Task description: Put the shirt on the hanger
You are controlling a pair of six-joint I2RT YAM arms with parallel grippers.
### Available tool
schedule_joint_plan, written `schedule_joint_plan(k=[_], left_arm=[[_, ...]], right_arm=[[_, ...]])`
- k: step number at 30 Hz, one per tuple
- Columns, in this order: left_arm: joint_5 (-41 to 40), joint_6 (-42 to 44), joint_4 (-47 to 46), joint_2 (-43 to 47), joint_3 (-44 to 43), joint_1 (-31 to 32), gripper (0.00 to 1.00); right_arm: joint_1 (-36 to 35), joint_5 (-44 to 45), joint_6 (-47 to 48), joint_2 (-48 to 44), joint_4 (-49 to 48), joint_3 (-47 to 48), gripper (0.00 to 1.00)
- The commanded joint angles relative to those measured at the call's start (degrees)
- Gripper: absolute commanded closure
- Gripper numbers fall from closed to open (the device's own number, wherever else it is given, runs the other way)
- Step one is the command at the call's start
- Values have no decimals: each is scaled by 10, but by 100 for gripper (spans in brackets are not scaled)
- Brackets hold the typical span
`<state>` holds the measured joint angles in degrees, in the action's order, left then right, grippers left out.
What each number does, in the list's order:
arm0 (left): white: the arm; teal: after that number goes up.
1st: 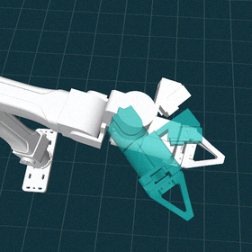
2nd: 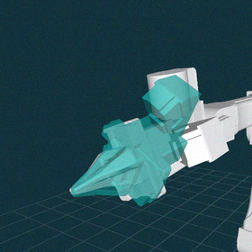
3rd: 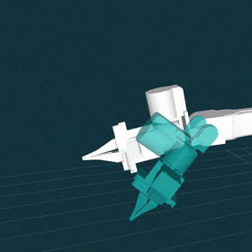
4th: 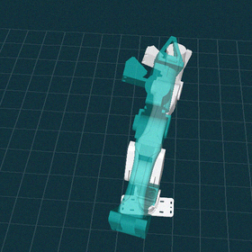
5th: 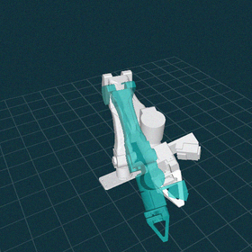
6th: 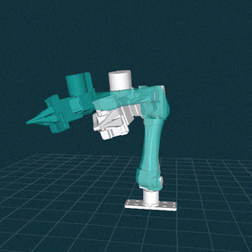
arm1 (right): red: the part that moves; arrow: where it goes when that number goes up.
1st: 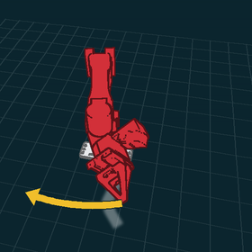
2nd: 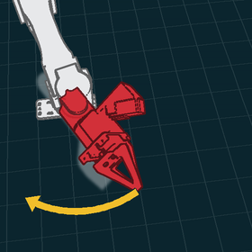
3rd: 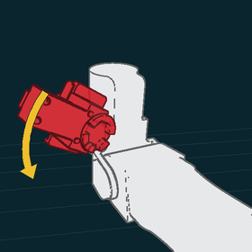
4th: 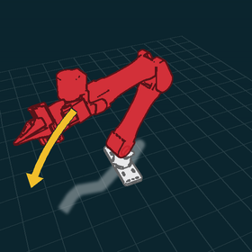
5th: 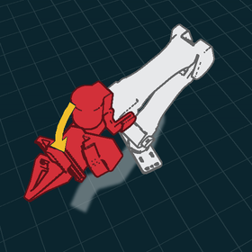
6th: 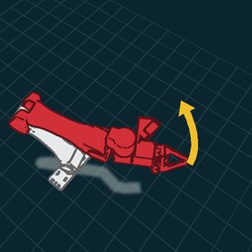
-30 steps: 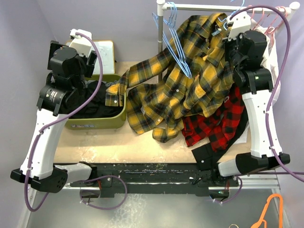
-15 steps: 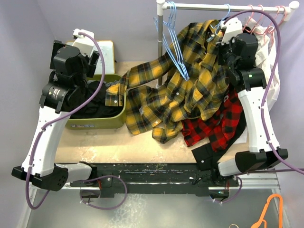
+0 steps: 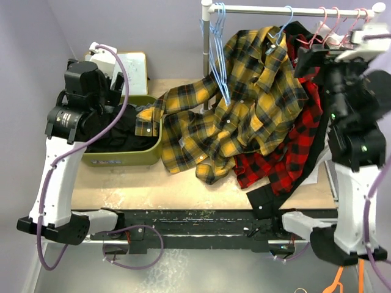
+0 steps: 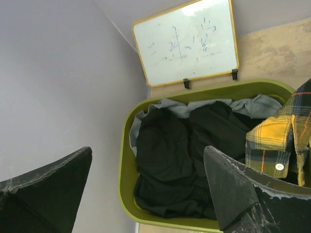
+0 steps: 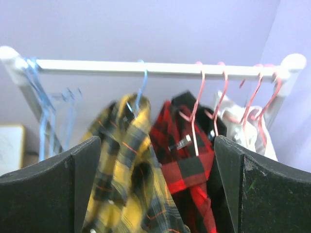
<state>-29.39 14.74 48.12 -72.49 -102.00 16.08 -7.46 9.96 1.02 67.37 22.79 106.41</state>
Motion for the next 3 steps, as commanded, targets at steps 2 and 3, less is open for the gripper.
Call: schedule_joint_plan(k=[2,3], left_arm=[[43,-38,-11,27,21,-47,1],[27,-58,-15,27,18,-49,1]], right_arm=[[2,-61,-55,-29,-77,-8,0],[2,-72,-63,-29,-77,-14,0]])
